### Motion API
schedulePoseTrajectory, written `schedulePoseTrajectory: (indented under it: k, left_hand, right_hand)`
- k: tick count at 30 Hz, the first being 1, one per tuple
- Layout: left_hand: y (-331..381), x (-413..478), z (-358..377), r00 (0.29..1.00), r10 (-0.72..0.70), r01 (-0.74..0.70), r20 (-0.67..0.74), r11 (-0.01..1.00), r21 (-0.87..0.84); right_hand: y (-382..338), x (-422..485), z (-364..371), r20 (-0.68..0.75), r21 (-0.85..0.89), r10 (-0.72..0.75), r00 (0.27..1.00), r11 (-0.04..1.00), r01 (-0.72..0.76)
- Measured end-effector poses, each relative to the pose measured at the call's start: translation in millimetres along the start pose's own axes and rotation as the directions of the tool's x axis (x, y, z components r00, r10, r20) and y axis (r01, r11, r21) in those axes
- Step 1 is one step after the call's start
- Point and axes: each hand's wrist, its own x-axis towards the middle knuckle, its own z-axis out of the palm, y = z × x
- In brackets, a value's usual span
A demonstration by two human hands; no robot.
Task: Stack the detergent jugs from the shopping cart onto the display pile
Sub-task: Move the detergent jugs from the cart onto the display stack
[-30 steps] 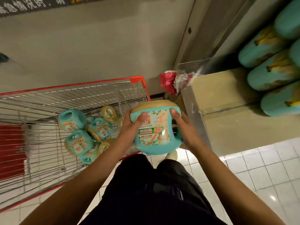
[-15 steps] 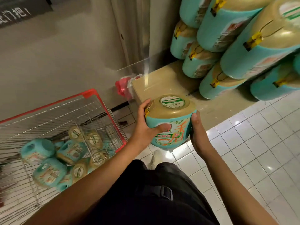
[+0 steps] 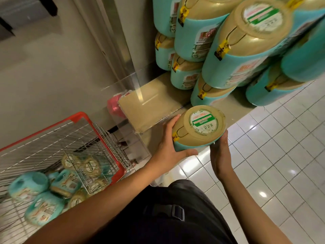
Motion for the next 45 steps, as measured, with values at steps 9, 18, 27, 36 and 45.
schedulePoseTrajectory:
  k: [9,18,27,36,45]
  left_hand:
    - [18,47,24,0.982,-0.087,0.053,0.168,0.978,0.2]
    - [31,83,62,0.985,-0.064,0.009,0.159,0.946,0.324]
    - [34,92,94,0.999,-0.05,0.05,-0.005,0.962,0.268]
    - [44,93,89,0.994,-0.07,0.037,0.083,0.936,0.35]
    - [-2,44,31,0.979,-0.193,0.162,0.071,0.935,0.315]
  right_hand:
    - [-25,21,-26,-0.149,0.037,0.043,0.988,0.999,-0.038]
    - [-40,43,-51,-0.299,0.092,0.105,0.948,0.992,-0.081]
    - [-53,65,-65,-0.383,0.127,0.136,0.914,0.988,-0.094]
    - [-55,64,-71,-0.397,0.051,0.072,0.915,0.997,-0.056]
    - [-3,-7,-23,-0.509,-0.099,0.079,0.857,0.984,-0.15]
